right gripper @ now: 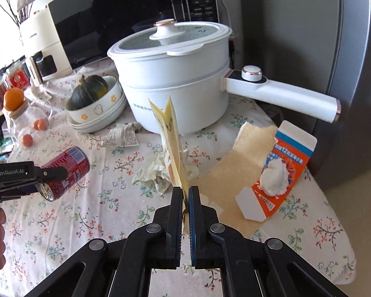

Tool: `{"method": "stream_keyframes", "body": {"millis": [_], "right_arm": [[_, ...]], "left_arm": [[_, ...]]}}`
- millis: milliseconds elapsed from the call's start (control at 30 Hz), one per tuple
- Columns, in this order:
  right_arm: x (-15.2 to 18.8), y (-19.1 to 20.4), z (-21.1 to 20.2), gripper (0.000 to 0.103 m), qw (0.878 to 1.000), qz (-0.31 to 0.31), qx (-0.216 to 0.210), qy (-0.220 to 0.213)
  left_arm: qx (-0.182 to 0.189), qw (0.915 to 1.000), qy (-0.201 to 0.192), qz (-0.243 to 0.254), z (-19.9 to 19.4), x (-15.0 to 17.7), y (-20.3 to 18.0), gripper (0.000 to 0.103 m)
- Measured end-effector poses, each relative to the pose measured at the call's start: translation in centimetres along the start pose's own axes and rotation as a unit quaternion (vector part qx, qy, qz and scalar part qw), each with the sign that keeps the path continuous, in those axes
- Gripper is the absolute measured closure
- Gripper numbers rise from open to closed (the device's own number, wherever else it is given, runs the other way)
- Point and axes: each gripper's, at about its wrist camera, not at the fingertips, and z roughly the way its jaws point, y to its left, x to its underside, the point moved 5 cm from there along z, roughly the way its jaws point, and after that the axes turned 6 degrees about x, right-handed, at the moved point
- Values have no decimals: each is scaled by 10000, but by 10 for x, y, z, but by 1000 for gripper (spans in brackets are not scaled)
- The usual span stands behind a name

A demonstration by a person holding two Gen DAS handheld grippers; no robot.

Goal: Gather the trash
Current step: 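Carry the red can and yellow bag over the bin with both tools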

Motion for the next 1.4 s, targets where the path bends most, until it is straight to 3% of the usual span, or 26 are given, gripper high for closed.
{"method": "stream_keyframes", "body": {"millis": [267,567,800,933,1167,1400], "right_arm": [[12,-6,-34,101,9995,293,-139,-10],[43,-22,-61,101,9963,784,-326,123],[66,-40,-106,101,9933,1108,-317,-26],[83,-53,-130,101,9929,1181,-106,-120],[126,-85,-156,101,9889,1471,208,-53],[168,-94,-161,101,9885,1394,563,157]], "left_arm": [[274,9996,28,-24,-11,20,-7,48],[651,9972,51,370,-36,48,-33,48],[750,9957,33,549,-40,59,-41,48],[876,9938,84,674,-39,74,-51,48],[1384,9823,395,1198,-30,130,-92,48],[1675,9590,831,2130,-22,203,-143,48]]}}
